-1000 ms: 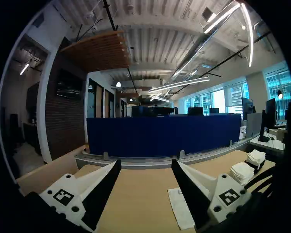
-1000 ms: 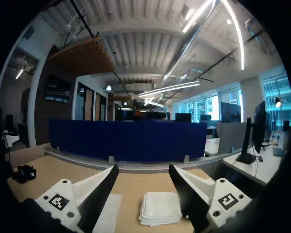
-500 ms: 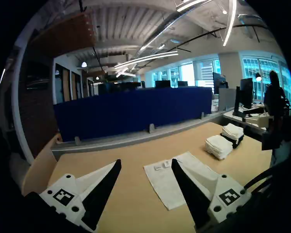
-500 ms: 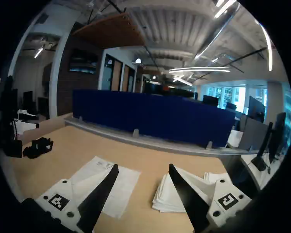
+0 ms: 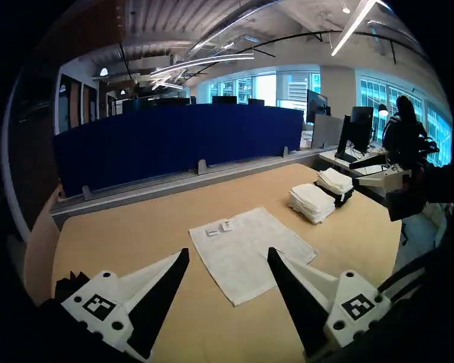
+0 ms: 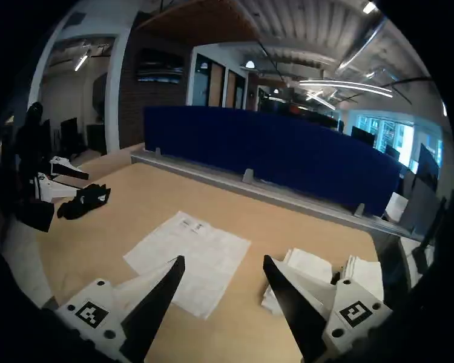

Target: Fold towel

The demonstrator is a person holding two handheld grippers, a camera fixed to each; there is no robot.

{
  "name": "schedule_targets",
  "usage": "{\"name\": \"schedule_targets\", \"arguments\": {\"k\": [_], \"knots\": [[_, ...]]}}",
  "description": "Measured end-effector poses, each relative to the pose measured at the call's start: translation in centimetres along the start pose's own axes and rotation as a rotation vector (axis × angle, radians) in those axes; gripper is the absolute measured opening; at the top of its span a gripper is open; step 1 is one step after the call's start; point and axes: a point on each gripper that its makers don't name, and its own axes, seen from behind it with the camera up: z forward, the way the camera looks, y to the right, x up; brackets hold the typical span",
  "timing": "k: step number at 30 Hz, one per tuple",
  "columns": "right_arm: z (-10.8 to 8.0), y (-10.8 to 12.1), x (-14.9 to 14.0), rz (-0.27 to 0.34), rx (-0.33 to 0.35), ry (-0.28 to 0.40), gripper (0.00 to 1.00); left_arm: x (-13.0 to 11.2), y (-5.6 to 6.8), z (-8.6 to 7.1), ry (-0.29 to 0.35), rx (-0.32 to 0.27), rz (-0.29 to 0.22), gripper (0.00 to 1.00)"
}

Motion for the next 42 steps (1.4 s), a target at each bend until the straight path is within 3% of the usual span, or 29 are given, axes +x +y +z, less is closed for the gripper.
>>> {"name": "schedule_targets", "arguments": {"k": [9, 33, 42], "knots": [[1.4, -0.9, -2.7, -0.002, 0.019, -0.044, 1.0, -2.7, 0.5, 1.7, -0.042, -0.025, 0.01, 0.96], [8.1, -2.6, -11.5, 0.017, 0.081, -0.165, 1.0, -12.7, 1.7, 8.5, -0.2, -0.103, 0.043, 0.97], [9.5, -3.4, -14.7, -0.008, 0.115, -0.235, 1.0, -15.5, 2.3, 9.9, -0.271, -0.143, 0.07, 0.96]]}}
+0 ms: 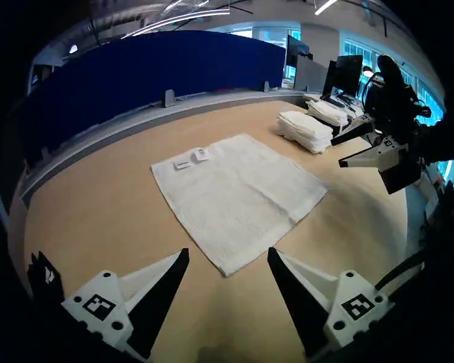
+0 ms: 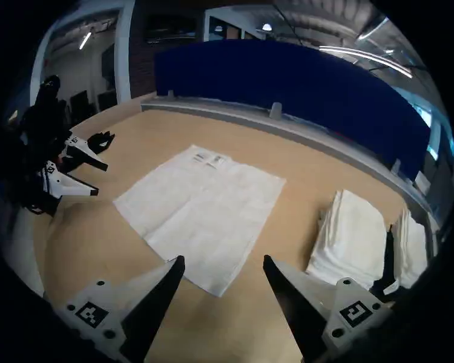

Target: Fold towel

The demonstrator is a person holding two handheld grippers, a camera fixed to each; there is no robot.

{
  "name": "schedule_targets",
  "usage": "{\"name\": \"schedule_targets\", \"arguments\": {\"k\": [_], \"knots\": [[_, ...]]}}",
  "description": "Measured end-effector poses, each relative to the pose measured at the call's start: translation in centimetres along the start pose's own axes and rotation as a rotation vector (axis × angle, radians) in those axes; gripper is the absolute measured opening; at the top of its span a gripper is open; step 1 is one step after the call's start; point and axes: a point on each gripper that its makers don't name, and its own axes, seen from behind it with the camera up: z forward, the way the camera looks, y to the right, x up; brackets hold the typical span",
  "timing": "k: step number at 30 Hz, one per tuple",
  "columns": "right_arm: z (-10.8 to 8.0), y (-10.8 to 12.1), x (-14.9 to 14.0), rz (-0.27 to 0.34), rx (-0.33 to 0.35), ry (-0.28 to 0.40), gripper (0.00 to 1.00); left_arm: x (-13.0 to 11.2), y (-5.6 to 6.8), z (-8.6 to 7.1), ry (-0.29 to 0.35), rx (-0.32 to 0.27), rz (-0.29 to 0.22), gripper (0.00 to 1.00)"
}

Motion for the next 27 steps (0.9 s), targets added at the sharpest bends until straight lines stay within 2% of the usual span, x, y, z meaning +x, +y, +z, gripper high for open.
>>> {"name": "schedule_targets", "arguments": {"k": [12, 27], "knots": [[1.6, -0.2, -3.5, 0.007, 0.024, -0.071, 1.0, -1.9, 0.5, 2.4, -0.066, -0.028, 0.002, 0.97], [2.6, -0.3, -5.4, 0.031, 0.04, -0.112, 0.98, -4.1, 0.4, 3.9, -0.145, -0.023, 0.007, 0.95]]}}
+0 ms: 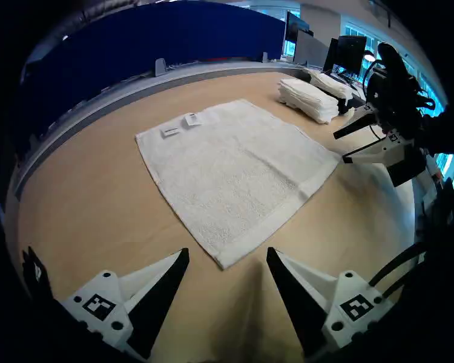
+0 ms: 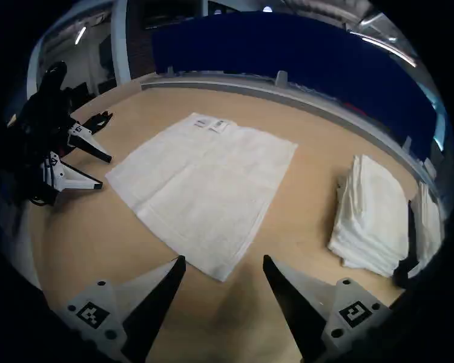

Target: Fold towel

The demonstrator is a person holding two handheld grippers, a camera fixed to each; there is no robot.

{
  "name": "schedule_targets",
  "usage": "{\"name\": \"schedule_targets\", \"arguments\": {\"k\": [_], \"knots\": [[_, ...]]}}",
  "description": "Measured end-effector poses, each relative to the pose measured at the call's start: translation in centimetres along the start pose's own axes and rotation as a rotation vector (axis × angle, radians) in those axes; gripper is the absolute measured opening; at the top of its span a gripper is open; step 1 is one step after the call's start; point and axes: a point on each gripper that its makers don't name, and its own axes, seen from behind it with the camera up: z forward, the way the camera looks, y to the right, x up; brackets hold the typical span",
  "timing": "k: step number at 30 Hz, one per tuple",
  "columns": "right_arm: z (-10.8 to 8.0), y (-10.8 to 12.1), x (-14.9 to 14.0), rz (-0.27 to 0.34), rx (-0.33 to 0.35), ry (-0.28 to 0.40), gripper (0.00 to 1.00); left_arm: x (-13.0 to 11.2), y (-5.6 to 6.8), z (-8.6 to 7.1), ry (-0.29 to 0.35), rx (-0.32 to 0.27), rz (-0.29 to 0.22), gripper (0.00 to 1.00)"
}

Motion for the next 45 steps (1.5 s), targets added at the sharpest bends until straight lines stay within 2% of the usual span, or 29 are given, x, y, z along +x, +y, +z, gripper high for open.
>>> {"name": "schedule_targets", "arguments": {"k": [5, 9, 11, 13, 15, 18, 21, 23, 27, 31, 35, 37, 39, 41, 45], "knots": [[0.3, -0.2, -0.6, -0.01, 0.009, -0.016, 0.87, -0.4, 0.2, 0.3, -0.017, 0.006, -0.007, 0.94], [0.4, -0.3, -1.1, -0.018, 0.012, -0.03, 0.78, -0.4, 0.1, 0.5, -0.023, 0.007, -0.007, 0.9], [0.4, -0.4, -1.3, -0.02, 0.013, -0.035, 0.77, -0.4, -0.1, 0.5, -0.028, 0.012, -0.004, 0.87], [0.4, -0.5, -1.5, -0.019, 0.015, -0.038, 0.76, -0.6, -0.3, 0.5, -0.034, 0.022, 0.003, 0.83], [0.4, -0.6, -1.6, -0.015, 0.019, -0.041, 0.68, -0.7, -0.5, 0.6, -0.04, 0.032, 0.013, 0.77], [0.6, -0.8, -1.9, -0.006, 0.025, -0.05, 0.66, -0.6, -0.5, 0.6, -0.044, 0.044, 0.027, 0.71], [0.7, -0.9, -2.0, 0.0, 0.025, -0.051, 0.62, -0.6, -0.4, 0.5, -0.051, 0.046, 0.021, 0.62], [0.8, -0.9, -2.0, 0.002, 0.024, -0.049, 0.56, -0.6, -0.4, 0.4, -0.054, 0.05, 0.017, 0.55], [0.9, -1.1, -2.0, 0.009, 0.029, -0.047, 0.51, -0.6, -0.4, 0.4, -0.059, 0.049, 0.022, 0.52], [0.9, -1.0, -1.9, 0.015, 0.025, -0.046, 0.47, -0.5, -0.1, 0.4, -0.067, 0.045, 0.033, 0.43], [0.9, -0.7, -1.9, 0.02, 0.013, -0.045, 0.36, -0.5, 0.2, 0.5, -0.071, 0.045, 0.039, 0.37], [0.9, -0.6, -1.9, 0.023, 0.007, -0.045, 0.34, -0.6, 0.3, 0.5, -0.073, 0.044, 0.037, 0.35], [0.9, -0.5, -1.9, 0.026, 0.001, -0.046, 0.27, -0.6, 0.4, 0.5, -0.075, 0.044, 0.035, 0.26], [0.8, -0.5, -1.9, 0.031, 0.002, -0.049, 0.25, -0.6, 0.3, 0.5, -0.077, 0.047, 0.033, 0.19], [0.6, -0.7, -2.0, 0.039, 0.016, -0.054, 0.18, -0.6, 0.2, 0.4, -0.079, 0.048, 0.037, 0.14]]}}
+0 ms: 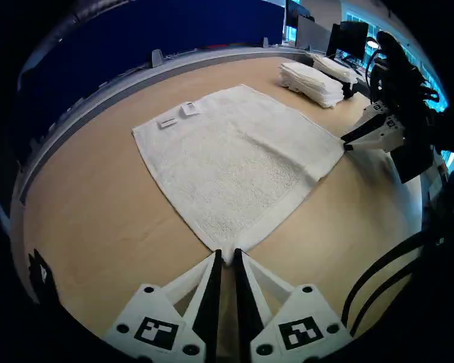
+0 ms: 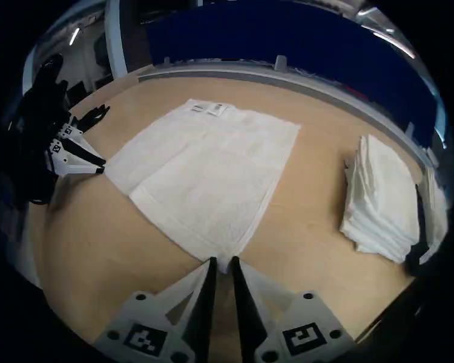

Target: Fold towel

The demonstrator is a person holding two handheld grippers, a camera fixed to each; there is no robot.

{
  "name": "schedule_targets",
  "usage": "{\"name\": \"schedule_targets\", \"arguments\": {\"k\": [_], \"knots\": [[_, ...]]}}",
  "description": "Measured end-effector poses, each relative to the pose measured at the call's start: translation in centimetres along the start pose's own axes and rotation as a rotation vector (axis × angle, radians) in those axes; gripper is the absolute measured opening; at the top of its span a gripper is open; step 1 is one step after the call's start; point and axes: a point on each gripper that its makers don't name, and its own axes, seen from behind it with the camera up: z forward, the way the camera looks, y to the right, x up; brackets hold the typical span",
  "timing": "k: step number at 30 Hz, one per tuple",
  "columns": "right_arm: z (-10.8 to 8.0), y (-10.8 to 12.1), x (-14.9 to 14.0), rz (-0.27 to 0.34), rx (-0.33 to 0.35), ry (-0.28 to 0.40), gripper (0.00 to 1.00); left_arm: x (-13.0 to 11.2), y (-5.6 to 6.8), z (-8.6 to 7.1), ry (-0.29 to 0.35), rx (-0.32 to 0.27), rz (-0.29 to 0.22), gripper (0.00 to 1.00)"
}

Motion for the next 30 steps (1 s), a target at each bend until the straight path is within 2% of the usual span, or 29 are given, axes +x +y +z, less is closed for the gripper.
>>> {"name": "schedule_targets", "arguments": {"k": [6, 18, 24, 30], "knots": [[-0.4, -0.1, 0.3, 0.021, 0.014, 0.001, 0.14, 0.1, 0.2, -0.3, 0.0, -0.004, 0.009, 0.11], [-1.1, 0.1, 1.1, 0.027, 0.019, 0.01, 0.12, 0.6, 0.3, -1.0, 0.014, -0.008, -0.027, 0.1], [-1.8, -0.1, 1.7, 0.019, 0.022, 0.018, 0.12, 1.0, 0.6, -1.9, 0.024, -0.005, -0.042, 0.1], [-3.1, -0.4, 2.7, 0.018, 0.027, 0.036, 0.12, 1.6, 0.9, -3.4, 0.041, -0.006, -0.069, 0.1]]}}
